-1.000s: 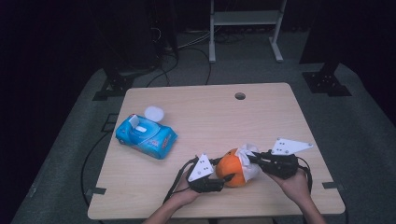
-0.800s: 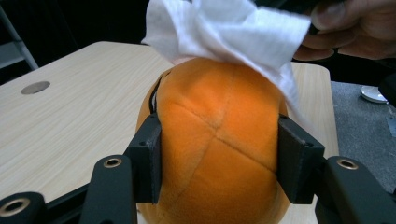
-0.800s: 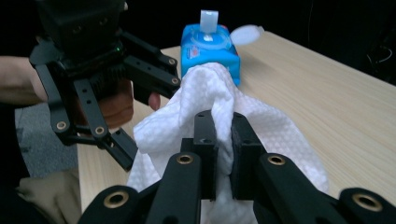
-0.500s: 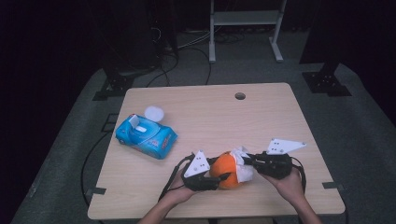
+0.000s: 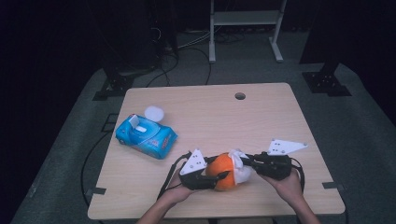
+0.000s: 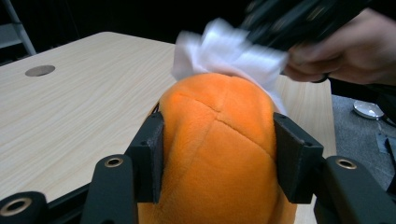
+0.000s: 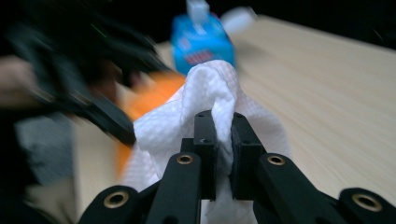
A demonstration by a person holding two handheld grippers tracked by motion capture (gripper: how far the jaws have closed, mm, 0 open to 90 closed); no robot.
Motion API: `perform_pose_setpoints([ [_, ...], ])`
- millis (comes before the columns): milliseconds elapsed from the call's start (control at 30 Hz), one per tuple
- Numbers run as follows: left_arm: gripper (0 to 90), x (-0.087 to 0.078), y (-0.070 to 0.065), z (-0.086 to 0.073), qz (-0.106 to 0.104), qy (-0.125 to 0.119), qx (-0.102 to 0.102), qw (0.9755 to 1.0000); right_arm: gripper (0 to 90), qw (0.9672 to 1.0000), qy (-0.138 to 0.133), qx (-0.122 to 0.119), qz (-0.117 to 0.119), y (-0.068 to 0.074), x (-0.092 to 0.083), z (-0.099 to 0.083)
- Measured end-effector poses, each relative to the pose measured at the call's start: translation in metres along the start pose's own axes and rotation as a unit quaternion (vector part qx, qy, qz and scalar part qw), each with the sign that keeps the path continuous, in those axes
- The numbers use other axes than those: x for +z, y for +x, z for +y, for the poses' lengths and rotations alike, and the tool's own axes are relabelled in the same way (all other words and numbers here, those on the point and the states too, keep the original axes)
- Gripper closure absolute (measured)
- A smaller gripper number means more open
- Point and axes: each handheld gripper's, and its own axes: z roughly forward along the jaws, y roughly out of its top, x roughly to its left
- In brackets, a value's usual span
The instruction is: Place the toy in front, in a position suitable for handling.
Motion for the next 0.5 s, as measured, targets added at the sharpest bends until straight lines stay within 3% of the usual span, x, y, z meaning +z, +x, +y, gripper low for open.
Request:
perform_pose_setpoints([
  [33, 42.9, 0.000, 0.000, 0.000, 0.001, 0.001, 0.001, 1.0000, 82.8, 0.9999, -0.002, -0.011, 0.006, 0.006, 0.001, 0.004],
  [100, 42.0, 0.002, -0.001, -0.001, 0.007, 0.003, 0.002, 1.0000, 82.8, 0.9996, 0.015, -0.025, -0.004, 0.011, 0.006, 0.004],
  [233, 28.4, 0.007, 0.000, -0.006, 0.006, -0.014, 0.011, 0.9998, 82.9, 0.9995, 0.032, 0.001, -0.004, 0.000, 0.013, -0.008],
  [333, 17.8, 0.006, 0.006, -0.009, -0.007, -0.020, 0.003, 0.9998, 82.9, 0.9994, 0.034, -0.001, -0.011, -0.002, 0.011, -0.009],
  [500, 15.8, 0.007, 0.011, -0.013, -0.015, -0.018, -0.018, 0.9996, 82.8, 0.9992, 0.034, -0.008, -0.016, -0.002, 0.012, -0.009],
])
